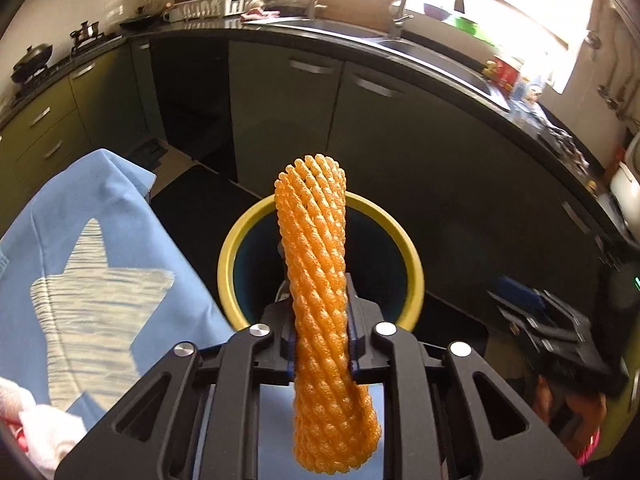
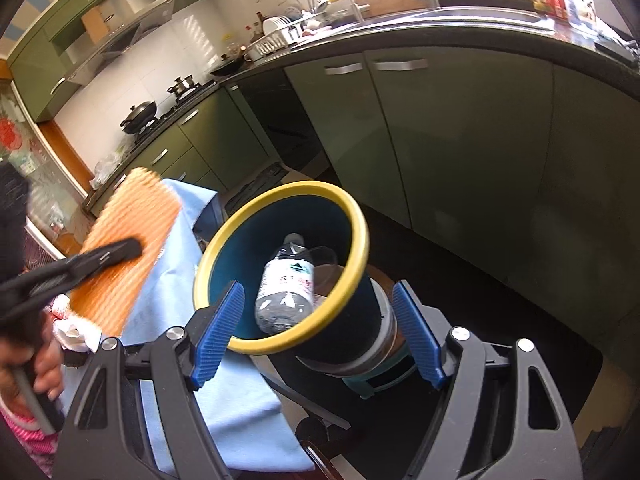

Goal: Collect trash
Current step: 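Carry the orange net sleeve with the left gripper over the bin and release, then reach the right gripper to the white cup and grasp it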

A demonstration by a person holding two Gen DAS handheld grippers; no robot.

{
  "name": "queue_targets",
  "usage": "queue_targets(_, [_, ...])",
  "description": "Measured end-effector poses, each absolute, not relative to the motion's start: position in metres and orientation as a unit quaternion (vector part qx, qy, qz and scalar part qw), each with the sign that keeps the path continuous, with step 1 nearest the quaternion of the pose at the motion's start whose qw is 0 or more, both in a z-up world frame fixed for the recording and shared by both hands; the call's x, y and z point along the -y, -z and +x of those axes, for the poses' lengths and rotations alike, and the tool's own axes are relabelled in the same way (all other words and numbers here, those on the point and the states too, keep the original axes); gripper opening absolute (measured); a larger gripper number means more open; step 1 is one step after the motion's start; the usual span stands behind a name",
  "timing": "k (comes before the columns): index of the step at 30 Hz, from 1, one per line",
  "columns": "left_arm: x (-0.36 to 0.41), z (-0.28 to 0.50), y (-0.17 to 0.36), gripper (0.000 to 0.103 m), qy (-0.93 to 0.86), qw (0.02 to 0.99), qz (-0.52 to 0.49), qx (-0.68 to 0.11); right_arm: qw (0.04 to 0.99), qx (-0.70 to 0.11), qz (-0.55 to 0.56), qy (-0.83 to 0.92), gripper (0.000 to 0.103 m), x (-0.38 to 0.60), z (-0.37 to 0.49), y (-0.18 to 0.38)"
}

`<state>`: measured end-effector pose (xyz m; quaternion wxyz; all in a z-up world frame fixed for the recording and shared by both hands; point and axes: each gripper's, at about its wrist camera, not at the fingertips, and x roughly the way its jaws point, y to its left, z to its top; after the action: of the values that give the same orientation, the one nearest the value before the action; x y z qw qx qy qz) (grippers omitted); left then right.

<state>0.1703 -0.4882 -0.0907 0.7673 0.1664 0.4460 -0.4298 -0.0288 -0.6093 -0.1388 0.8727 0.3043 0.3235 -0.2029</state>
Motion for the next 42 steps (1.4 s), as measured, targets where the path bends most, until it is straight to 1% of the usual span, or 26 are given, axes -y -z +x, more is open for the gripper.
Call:
queue_targets(2, [0.505,0.183,0.104,0.023,0.407,0.774,0.163,-0.456,0.870,-0.324,0.308,0.206,0.073,0.614,-0.032,0.142])
queue_targets(5, [0.518,0.199,0.125,0.030,0.382,0.778,0.145,-0.477,0.868,-0.325,0.313,0.207,0.073,0.618,-0.034,0.145])
queue_targets(6, [0.522,0.202,0.130,0.037,0.375,0.780,0.140,-0.481,0.868,-0.325,0.314,0.207,0.073,0.619,-0.035,0.146])
queue_targets(7, [0.525,0.207,0.135,0.041,0.367,0.783,0.136,-0.484,0.868,-0.325,0.315,0.206,0.073,0.619,-0.035,0.146])
queue_targets(8, [0.527,0.208,0.137,0.047,0.363,0.786,0.133,-0.482,0.867,-0.325,0.315,0.206,0.073,0.620,-0.035,0.147])
queue_targets(10, [0.527,0.210,0.139,0.057,0.354,0.794,0.132,-0.476,0.868,-0.325,0.315,0.205,0.073,0.619,-0.036,0.146])
queue_targets(11, [0.525,0.210,0.138,0.060,0.354,0.796,0.129,-0.473,0.868,-0.324,0.315,0.205,0.074,0.618,-0.036,0.145])
queue_targets(12, [0.524,0.209,0.136,0.069,0.355,0.797,0.127,-0.472,0.868,-0.324,0.315,0.204,0.074,0.617,-0.036,0.145])
queue_targets(13, [0.520,0.207,0.134,0.072,0.356,0.799,0.123,-0.469,0.868,-0.324,0.315,0.204,0.074,0.617,-0.036,0.146])
queue_targets(17, [0.501,0.194,0.112,0.074,0.368,0.810,0.108,-0.445,0.870,-0.326,0.312,0.199,0.074,0.613,-0.032,0.145])
queue_targets(22, [0.450,0.171,0.074,0.089,0.379,0.836,0.081,-0.387,0.874,-0.329,0.303,0.192,0.074,0.607,-0.028,0.141])
queue_targets(28, [0.346,0.158,0.035,0.095,0.357,0.874,0.035,-0.328,0.877,-0.342,0.285,0.179,0.075,0.592,-0.013,0.135])
queue_targets(33, [0.258,0.159,0.015,0.097,0.295,0.913,0.029,-0.280,0.886,-0.355,0.258,0.152,0.075,0.568,0.010,0.126])
queue_targets(38, [0.158,0.168,0.007,0.098,0.187,0.953,0.025,-0.238,0.896,-0.369,0.223,0.103,0.075,0.525,0.052,0.117])
queue_targets(42, [0.089,0.184,0.016,0.098,0.103,0.968,0.007,-0.228,0.903,-0.379,0.196,0.037,0.075,0.478,0.090,0.108])
